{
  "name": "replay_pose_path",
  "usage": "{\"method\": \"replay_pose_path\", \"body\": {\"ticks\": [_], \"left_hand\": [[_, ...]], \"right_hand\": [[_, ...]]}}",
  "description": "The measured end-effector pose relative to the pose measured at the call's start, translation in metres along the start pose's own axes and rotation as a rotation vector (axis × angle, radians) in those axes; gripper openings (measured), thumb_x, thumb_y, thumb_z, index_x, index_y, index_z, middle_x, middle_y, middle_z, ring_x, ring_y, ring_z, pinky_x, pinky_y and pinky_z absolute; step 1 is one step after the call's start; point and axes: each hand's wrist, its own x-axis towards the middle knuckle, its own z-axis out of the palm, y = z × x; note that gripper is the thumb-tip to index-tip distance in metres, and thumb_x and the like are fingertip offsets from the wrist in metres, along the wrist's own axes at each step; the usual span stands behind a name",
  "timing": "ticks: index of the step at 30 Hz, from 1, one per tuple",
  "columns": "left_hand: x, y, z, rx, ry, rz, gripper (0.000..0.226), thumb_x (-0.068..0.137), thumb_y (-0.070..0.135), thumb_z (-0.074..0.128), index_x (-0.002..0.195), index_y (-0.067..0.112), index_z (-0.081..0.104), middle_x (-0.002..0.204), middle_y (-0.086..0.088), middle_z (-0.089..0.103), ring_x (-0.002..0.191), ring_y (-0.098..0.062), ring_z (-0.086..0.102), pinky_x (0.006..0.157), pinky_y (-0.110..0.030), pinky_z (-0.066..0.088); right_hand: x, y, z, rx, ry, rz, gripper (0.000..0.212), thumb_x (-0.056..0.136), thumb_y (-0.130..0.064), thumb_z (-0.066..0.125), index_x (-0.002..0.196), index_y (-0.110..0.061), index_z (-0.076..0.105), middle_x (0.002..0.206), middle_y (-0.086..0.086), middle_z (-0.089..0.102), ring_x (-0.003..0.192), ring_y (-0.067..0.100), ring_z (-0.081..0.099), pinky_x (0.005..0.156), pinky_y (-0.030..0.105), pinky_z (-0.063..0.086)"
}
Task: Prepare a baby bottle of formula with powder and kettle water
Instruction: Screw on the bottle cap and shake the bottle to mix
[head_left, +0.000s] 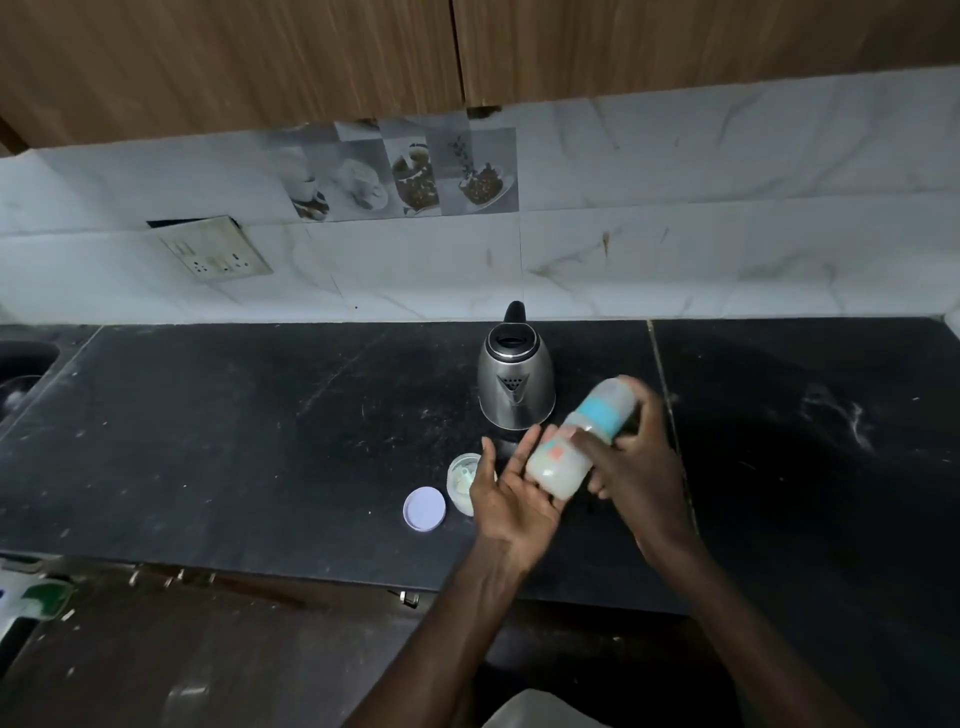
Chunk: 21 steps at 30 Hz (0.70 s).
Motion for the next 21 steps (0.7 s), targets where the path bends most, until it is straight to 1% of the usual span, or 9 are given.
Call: {"method": "replay_pose_path", "body": {"ticks": [3,5,7,10,12,14,17,19,21], "left_hand": [[0.003,0.004,0.001,0.054,0.002,0.027,0.071,0.098,0.065,0.047,0.139,0.010,0.063,0.142,-0.010,0.065,0.136,-0.029,0.058,0.123,-0.047,0.033],[0.001,0.002,0.001,0.035,0.025,0.020,0.072,0.097,0.065,0.049,0.140,0.009,0.063,0.140,-0.010,0.067,0.130,-0.029,0.062,0.122,-0.047,0.035],[0.001,-0.005,0.002,0.027,0.014,0.014,0.073,0.094,0.063,0.055,0.139,0.006,0.063,0.144,-0.016,0.063,0.135,-0.035,0.058,0.123,-0.052,0.034],[-0.002,-0.010,0.014,0.013,-0.017,0.007,0.074,0.094,0.063,0.056,0.140,0.005,0.061,0.146,-0.019,0.060,0.141,-0.040,0.051,0.124,-0.054,0.031],[-0.003,-0.012,0.017,-0.013,-0.035,0.016,0.072,0.093,0.064,0.057,0.139,0.008,0.063,0.144,-0.015,0.063,0.139,-0.040,0.053,0.112,-0.049,0.042],[-0.003,-0.013,0.015,-0.054,-0.041,0.022,0.072,0.092,0.065,0.057,0.138,0.011,0.064,0.144,-0.016,0.063,0.133,-0.042,0.058,0.090,-0.041,0.046],[-0.007,-0.011,0.020,-0.048,-0.053,0.025,0.069,0.094,0.067,0.052,0.134,0.013,0.067,0.141,-0.018,0.064,0.102,-0.038,0.069,0.068,-0.037,0.047],[-0.009,-0.008,0.026,-0.039,-0.071,0.016,0.068,0.093,0.067,0.052,0.132,0.013,0.068,0.141,-0.018,0.064,0.094,-0.037,0.067,0.062,-0.035,0.044],[-0.011,-0.006,0.035,-0.025,-0.108,-0.002,0.067,0.092,0.067,0.053,0.130,0.014,0.069,0.132,-0.019,0.069,0.092,-0.036,0.065,0.062,-0.034,0.043]], "right_hand": [[0.010,-0.002,-0.011,0.144,0.279,0.028,0.068,0.090,-0.036,0.082,0.143,-0.036,0.039,0.104,0.008,0.074,0.066,0.017,0.069,0.049,0.025,0.054],[0.006,-0.004,-0.008,0.040,0.154,0.024,0.070,0.089,-0.040,0.082,0.143,-0.038,0.038,0.097,0.009,0.076,0.060,0.016,0.069,0.051,0.027,0.054],[-0.004,0.003,-0.004,-0.074,-0.021,0.009,0.072,0.086,-0.041,0.084,0.142,-0.046,0.039,0.086,0.006,0.077,0.058,0.014,0.070,0.053,0.028,0.056],[-0.014,0.009,0.000,-0.074,-0.035,0.010,0.083,0.083,-0.041,0.087,0.146,-0.054,0.034,0.104,0.000,0.076,0.083,0.010,0.077,0.069,0.036,0.065],[-0.021,0.014,0.003,-0.077,-0.133,-0.002,0.091,0.084,-0.039,0.087,0.150,-0.058,0.027,0.125,-0.002,0.072,0.101,0.012,0.076,0.083,0.045,0.066],[-0.027,0.014,0.000,-0.085,-0.250,-0.038,0.095,0.087,-0.037,0.086,0.153,-0.060,0.022,0.138,-0.005,0.067,0.112,0.013,0.073,0.089,0.046,0.065],[-0.018,0.007,-0.015,-0.078,-0.378,-0.076,0.092,0.090,-0.029,0.085,0.153,-0.056,0.024,0.127,-0.002,0.073,0.099,0.014,0.078,0.078,0.034,0.065],[-0.010,0.003,-0.021,-0.082,-0.395,-0.079,0.092,0.089,-0.026,0.085,0.155,-0.050,0.024,0.121,0.001,0.074,0.090,0.015,0.079,0.069,0.029,0.063],[-0.007,-0.001,-0.020,-0.106,-0.378,-0.093,0.094,0.088,-0.023,0.086,0.155,-0.044,0.024,0.113,0.003,0.077,0.084,0.016,0.079,0.065,0.027,0.062]]}}
